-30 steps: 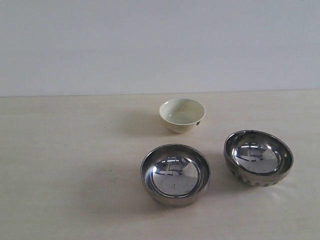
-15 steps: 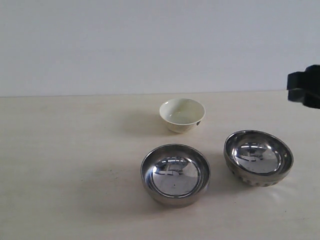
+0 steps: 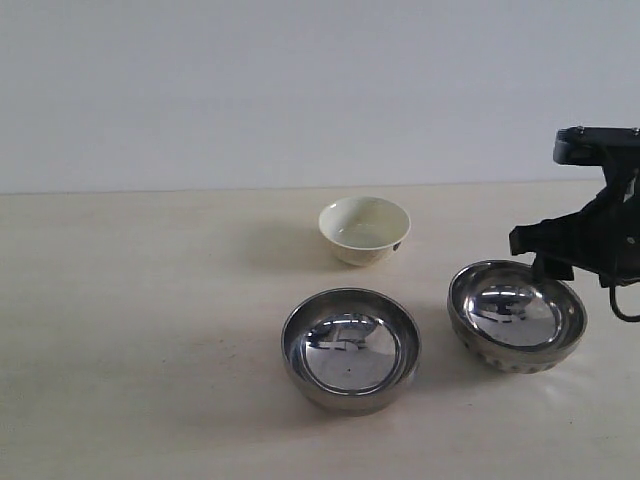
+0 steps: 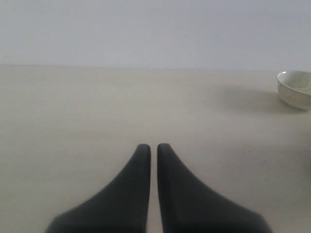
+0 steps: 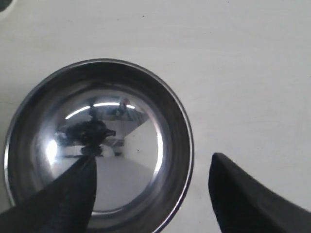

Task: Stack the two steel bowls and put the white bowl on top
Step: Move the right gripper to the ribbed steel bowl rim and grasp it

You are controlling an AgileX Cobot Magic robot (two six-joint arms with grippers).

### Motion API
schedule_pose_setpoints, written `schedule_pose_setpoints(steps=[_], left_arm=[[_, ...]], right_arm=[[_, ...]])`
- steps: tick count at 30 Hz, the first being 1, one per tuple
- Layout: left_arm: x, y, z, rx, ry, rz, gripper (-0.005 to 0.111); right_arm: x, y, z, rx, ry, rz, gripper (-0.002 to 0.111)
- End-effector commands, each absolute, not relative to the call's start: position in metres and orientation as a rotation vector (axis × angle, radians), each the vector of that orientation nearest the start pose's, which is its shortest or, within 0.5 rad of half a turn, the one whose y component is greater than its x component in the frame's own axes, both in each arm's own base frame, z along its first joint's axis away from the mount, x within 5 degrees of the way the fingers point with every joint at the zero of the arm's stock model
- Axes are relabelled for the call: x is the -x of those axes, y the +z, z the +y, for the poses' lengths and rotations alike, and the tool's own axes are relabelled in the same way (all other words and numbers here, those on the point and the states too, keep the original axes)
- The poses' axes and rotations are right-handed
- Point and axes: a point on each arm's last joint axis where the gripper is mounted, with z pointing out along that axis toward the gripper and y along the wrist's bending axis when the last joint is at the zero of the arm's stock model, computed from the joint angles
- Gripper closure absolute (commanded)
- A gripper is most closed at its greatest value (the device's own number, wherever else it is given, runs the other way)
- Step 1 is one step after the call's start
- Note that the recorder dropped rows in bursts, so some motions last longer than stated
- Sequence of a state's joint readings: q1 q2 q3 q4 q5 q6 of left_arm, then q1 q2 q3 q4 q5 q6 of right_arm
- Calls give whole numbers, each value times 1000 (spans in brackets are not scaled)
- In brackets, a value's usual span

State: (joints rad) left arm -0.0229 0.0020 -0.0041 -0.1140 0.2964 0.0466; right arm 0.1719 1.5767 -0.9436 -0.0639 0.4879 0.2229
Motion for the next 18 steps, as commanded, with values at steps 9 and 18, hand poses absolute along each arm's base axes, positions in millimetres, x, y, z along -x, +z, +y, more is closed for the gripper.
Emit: schedule_pose_setpoints(steps=[9,18], left_arm=[[-54,186,-4,18,-97,1782,102],[-54,186,-4,18,-97,1782,102]], right_arm=[[-334,172,28,-64,-5,2682,49],[-344,148,30,-49,4,2687,49]])
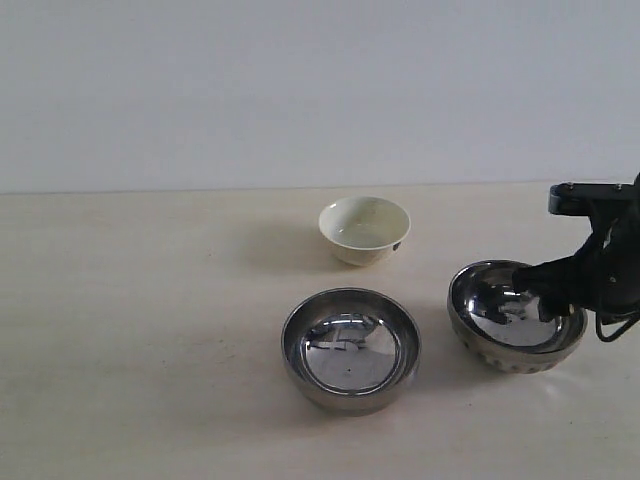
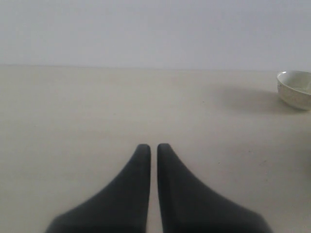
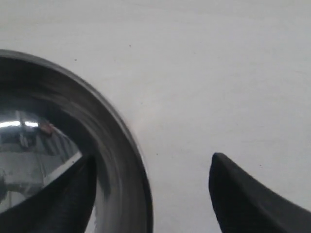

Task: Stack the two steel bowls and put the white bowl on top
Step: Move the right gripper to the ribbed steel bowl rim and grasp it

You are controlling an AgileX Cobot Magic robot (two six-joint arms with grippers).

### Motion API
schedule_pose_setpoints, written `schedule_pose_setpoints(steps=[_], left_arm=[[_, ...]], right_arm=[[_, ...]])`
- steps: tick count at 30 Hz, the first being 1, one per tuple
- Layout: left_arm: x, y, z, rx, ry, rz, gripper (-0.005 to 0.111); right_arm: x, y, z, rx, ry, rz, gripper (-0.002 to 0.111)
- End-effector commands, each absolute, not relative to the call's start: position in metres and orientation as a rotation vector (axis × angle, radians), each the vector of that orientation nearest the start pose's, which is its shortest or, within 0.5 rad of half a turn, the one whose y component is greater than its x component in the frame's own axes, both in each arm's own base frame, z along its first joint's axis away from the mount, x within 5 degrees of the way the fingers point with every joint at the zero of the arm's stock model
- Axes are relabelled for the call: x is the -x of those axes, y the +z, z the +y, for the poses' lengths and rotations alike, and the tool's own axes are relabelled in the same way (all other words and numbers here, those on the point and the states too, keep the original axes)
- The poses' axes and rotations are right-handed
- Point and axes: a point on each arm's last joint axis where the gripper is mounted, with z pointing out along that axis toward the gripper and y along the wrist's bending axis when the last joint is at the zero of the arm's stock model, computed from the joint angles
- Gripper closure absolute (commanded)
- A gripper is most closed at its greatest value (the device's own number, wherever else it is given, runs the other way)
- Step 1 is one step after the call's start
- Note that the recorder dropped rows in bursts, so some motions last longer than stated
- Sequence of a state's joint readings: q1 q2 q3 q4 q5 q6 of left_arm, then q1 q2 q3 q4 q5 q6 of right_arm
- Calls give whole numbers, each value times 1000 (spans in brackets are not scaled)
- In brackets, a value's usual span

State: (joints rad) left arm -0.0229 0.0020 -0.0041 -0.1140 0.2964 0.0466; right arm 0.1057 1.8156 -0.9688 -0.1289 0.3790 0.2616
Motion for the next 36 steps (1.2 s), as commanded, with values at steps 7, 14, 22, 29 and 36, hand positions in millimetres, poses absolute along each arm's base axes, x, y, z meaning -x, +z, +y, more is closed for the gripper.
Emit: schedule_pose_setpoints(steps=[7,14,22,29,36], left_arm=[[-54,186,-4,18,-97,1782,102],[-54,186,-4,18,-97,1782,102],[-54,186,-4,18,-97,1782,102],[-54,186,-4,18,-97,1782,102],[-54,186,-4,18,-97,1782,102]], right_arm=[[-344,128,30,-67,5,2751,49],[-345,127,30,-69,11,2743,49],[-343,126,35,-24,67,2769,49],[-341,126,35,13,58,2787,76],[-340,126,35,45,53,2794,108]])
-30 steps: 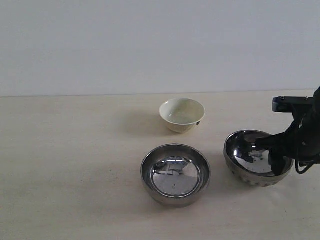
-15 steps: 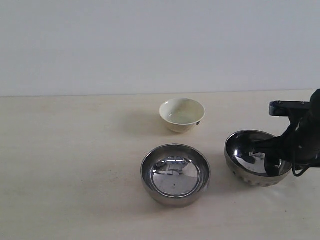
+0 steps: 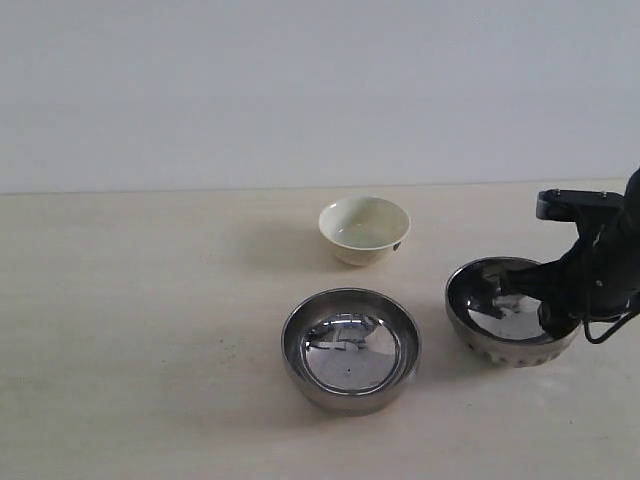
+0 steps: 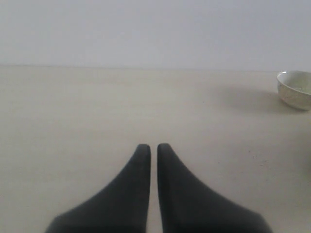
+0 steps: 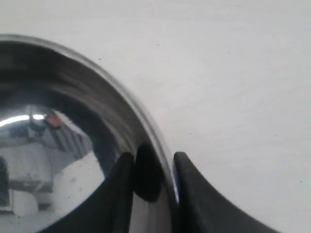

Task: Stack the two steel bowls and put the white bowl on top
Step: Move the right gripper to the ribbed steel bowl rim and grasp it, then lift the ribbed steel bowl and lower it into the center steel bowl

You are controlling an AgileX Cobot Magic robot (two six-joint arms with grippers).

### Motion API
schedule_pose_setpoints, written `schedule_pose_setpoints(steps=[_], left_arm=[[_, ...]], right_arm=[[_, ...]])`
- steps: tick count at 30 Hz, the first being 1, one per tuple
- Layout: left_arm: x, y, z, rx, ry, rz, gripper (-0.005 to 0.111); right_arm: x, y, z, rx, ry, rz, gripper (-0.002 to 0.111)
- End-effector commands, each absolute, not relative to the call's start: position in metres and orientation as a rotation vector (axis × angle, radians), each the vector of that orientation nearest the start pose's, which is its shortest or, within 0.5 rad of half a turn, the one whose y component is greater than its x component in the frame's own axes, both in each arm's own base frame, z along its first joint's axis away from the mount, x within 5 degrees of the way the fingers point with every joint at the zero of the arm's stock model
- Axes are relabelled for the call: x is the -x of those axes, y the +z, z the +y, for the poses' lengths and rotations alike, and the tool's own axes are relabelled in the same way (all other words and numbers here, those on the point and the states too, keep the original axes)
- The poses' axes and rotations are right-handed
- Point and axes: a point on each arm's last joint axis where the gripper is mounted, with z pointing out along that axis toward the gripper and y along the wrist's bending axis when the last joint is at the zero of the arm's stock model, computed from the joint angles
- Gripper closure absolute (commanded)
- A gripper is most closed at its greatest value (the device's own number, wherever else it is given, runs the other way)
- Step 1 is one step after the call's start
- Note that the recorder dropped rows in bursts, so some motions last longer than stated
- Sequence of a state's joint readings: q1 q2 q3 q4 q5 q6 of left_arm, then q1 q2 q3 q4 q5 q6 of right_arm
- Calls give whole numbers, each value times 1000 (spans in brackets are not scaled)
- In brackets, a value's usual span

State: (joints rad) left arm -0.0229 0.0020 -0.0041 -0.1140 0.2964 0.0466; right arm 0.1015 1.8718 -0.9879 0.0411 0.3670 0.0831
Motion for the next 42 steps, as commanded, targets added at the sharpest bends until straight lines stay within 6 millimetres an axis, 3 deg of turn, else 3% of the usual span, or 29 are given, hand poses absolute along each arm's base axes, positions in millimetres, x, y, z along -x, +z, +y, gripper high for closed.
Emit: schedule_pose_setpoints(steps=[1,5,11,21,25,30,36,42], left_arm=[[-54,186,-4,18,-97,1782,102],[-54,186,-4,18,-97,1782,102],[-54,186,-4,18,-97,1782,102],[-54,186,-4,18,-97,1782,102],[-54,186,-4,18,-97,1782,102],[-54,186,-4,18,-97,1782,102],[-54,186,-4,18,-97,1782,102],[-54,186,-4,18,-97,1782,102]], right_arm=[[-340,127,35,46,53,2798,108],[-339,129,35,49,52,2802,108],[-335,155,38,52,114,2743,108],[-317,216,63,158,508,2582,108],[-309,230,74,207,671,2540,108],[-305,225,102,314,712,2543,108],[-307,214,138,348,632,2482,108],[-313,188,152,340,589,2517,108]])
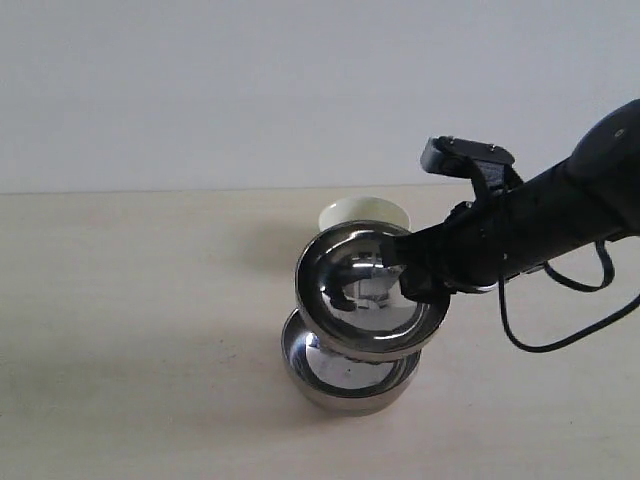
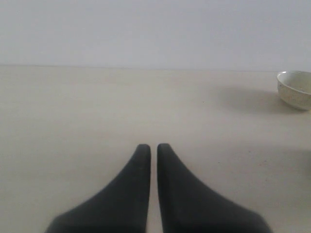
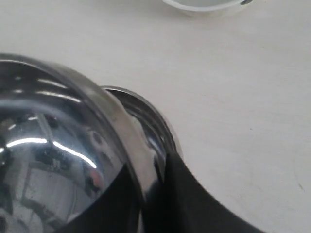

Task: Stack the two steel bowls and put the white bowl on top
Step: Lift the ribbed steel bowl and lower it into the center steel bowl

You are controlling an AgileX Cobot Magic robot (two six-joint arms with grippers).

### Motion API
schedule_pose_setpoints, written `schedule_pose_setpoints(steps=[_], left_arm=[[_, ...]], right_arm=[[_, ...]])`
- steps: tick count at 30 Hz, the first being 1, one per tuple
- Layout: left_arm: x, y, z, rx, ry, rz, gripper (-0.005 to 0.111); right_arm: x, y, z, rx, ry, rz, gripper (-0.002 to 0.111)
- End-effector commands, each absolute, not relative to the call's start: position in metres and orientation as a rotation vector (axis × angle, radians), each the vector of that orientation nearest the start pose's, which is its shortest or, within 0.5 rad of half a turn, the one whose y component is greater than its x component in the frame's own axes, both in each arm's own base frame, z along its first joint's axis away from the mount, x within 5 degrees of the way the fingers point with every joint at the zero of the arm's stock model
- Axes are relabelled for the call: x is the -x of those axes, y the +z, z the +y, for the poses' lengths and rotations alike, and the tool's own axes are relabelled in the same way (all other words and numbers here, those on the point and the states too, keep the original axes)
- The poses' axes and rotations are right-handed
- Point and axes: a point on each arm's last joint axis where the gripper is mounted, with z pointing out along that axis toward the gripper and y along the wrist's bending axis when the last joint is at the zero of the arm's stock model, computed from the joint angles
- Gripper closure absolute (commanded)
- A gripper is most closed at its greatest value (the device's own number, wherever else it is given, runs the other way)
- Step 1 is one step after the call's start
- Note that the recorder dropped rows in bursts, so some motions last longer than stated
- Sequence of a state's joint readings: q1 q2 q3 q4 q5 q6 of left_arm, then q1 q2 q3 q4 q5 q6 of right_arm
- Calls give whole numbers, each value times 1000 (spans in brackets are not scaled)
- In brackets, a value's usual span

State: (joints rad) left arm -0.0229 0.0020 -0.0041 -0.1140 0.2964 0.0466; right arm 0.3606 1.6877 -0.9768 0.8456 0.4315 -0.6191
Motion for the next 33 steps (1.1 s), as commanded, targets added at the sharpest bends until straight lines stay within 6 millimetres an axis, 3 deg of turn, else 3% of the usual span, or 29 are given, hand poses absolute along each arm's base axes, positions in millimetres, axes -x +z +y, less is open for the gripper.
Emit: schedule_pose_setpoints(steps=[1,6,27,30,33], left_arm=[[-54,186,-4,18,-97,1782,102],[-54,186,-4,18,-97,1782,102],[-54,186,-4,18,-97,1782,102],[-54,186,-4,18,-97,1782,102],[-54,186,-4,18,-97,1782,102]], right_arm=[[-315,184,152,337,584,2524,108],[-317,170,153,327,574,2561,108],[-318,170,153,339,567,2551,108],[-318,170,153,336,569,2551,96],[-318,170,153,329,575,2552,75]])
